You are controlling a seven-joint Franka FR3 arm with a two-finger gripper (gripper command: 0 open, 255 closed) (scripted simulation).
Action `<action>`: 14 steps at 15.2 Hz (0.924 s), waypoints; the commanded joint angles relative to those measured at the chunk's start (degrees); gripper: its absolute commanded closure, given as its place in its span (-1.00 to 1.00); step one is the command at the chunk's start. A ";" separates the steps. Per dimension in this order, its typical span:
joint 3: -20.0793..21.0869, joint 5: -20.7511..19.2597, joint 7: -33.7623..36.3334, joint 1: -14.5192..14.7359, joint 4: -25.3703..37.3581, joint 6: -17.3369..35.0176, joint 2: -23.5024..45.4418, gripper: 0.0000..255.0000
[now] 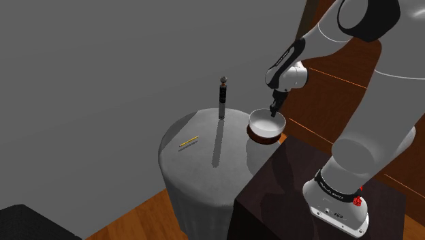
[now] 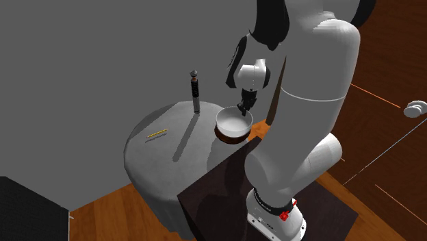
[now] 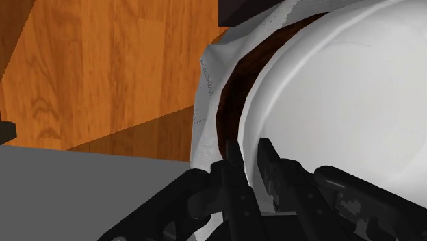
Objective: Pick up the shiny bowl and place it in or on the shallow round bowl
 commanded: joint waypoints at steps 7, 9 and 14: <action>0.02 0.07 -0.07 -0.03 0.04 0.08 0.08 -1.00; 0.02 0.07 -0.07 -0.03 0.04 0.07 0.08 -1.00; -1.75 -4.82 3.40 0.84 0.89 -7.09 -6.77 -1.00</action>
